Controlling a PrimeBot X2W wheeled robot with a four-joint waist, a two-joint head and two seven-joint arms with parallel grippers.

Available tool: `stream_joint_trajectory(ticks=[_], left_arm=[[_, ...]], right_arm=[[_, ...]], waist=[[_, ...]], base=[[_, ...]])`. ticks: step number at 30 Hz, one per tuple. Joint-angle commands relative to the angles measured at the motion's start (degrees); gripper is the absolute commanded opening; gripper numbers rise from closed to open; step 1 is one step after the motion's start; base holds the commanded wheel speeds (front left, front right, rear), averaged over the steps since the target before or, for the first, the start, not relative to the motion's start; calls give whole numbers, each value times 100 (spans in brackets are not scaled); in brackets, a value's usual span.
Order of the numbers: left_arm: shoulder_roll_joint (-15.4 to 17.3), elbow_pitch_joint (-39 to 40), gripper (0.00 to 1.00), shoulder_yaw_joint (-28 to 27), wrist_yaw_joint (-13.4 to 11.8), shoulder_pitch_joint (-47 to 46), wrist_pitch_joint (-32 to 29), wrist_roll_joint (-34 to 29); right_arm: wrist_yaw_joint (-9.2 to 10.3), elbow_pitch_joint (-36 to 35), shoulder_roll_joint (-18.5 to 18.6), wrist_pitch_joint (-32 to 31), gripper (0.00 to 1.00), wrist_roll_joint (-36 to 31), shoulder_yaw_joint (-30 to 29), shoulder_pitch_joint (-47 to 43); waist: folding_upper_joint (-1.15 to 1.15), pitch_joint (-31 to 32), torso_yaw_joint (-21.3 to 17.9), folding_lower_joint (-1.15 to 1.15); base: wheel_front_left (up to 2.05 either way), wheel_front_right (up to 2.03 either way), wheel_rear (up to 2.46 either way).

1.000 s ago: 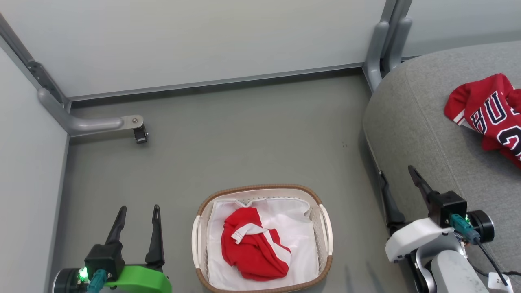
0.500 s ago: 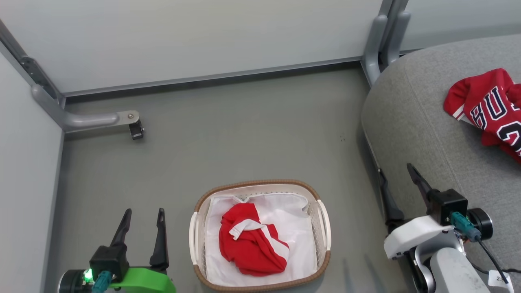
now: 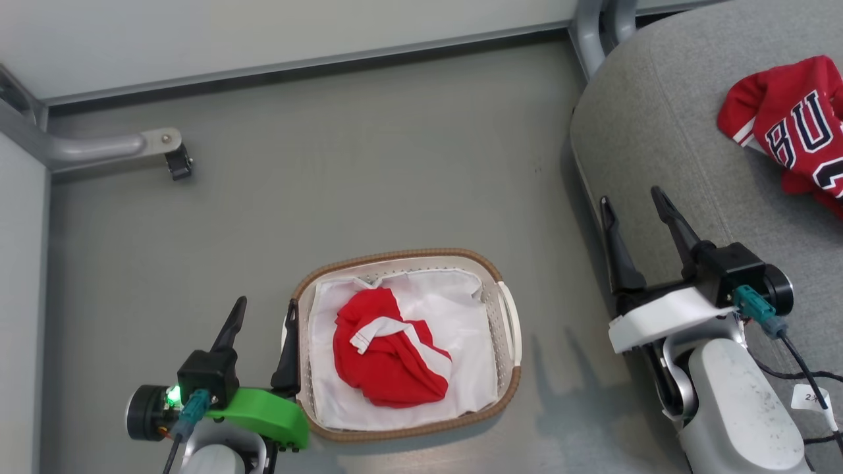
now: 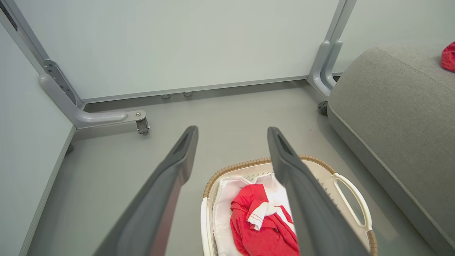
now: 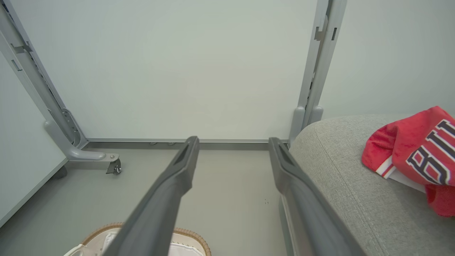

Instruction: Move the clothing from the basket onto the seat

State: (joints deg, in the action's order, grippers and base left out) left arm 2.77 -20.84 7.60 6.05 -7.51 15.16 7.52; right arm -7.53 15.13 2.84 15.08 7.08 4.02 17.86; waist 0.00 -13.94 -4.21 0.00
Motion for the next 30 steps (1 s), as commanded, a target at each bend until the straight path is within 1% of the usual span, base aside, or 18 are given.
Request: stream_joint_trajectory(ticks=[1, 16, 30], left_arm=[[24, -48, 100, 22, -17, -172, -1, 57], [25, -684, 100, 235, 42, -864, -2, -119], [29, -1656, 100, 419, 86, -1766, -2, -262]], right_arm=[[8, -64, 19, 13, 100, 44, 24, 120], [8, -500, 18, 13, 100, 263, 344, 751], [8, -812, 18, 13, 100, 420, 489, 1273]], waist=[[0, -345, -166, 0], [0, -1339, -574, 0], [0, -2239, -853, 0]], base=[[0, 0, 0], [0, 0, 0], [0, 0, 0]])
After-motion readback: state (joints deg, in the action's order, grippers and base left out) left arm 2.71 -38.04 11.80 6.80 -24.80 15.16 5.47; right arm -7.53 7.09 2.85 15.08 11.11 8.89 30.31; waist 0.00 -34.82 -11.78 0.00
